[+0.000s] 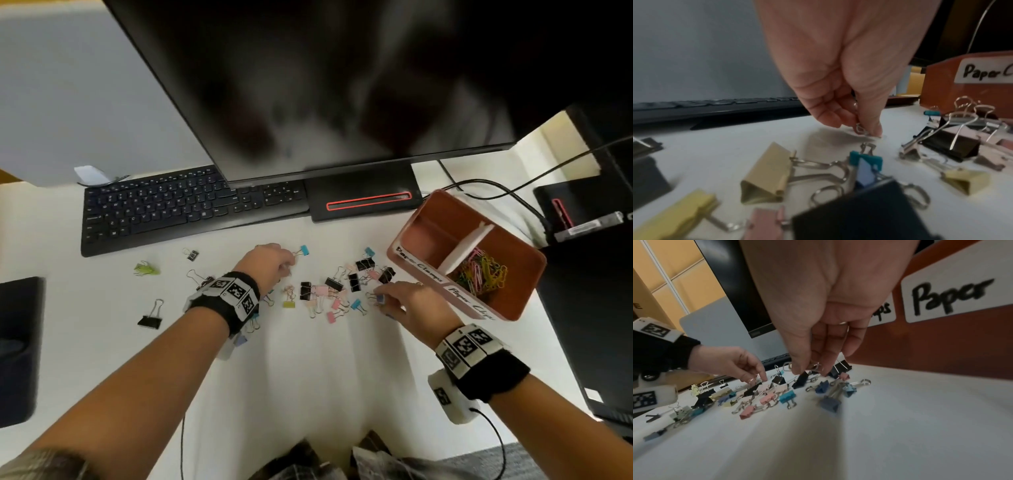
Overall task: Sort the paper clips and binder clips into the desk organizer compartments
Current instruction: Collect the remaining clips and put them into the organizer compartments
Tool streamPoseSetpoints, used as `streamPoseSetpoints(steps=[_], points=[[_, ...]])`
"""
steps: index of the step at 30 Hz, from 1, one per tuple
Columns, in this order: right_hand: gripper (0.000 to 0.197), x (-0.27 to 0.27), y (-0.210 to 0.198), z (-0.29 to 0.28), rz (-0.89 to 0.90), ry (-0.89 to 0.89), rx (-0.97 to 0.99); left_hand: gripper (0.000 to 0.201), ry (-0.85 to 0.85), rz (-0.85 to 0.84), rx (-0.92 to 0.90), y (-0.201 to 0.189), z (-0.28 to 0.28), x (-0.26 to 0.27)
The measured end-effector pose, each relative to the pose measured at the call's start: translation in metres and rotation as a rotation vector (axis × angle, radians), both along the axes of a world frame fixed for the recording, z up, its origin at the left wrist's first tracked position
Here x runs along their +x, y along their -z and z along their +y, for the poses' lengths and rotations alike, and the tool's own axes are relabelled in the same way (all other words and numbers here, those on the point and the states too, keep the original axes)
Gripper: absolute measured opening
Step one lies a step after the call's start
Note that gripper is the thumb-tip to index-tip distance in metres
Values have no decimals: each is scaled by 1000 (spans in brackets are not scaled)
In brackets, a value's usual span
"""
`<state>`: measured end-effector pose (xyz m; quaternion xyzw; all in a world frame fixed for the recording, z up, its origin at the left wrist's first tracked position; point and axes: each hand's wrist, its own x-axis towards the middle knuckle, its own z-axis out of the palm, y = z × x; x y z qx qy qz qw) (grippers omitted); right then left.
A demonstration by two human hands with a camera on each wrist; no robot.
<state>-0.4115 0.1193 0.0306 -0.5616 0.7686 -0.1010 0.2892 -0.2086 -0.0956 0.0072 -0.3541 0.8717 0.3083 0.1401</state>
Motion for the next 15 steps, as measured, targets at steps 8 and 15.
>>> streamPoseSetpoints(steps=[8, 15], points=[[43, 10, 21, -24, -43, -40, 168, 14, 15, -48, -24, 5, -2, -15], [45, 30, 30, -31, -26, -229, 67, 16, -67, -93, -61, 6, 5, -16]])
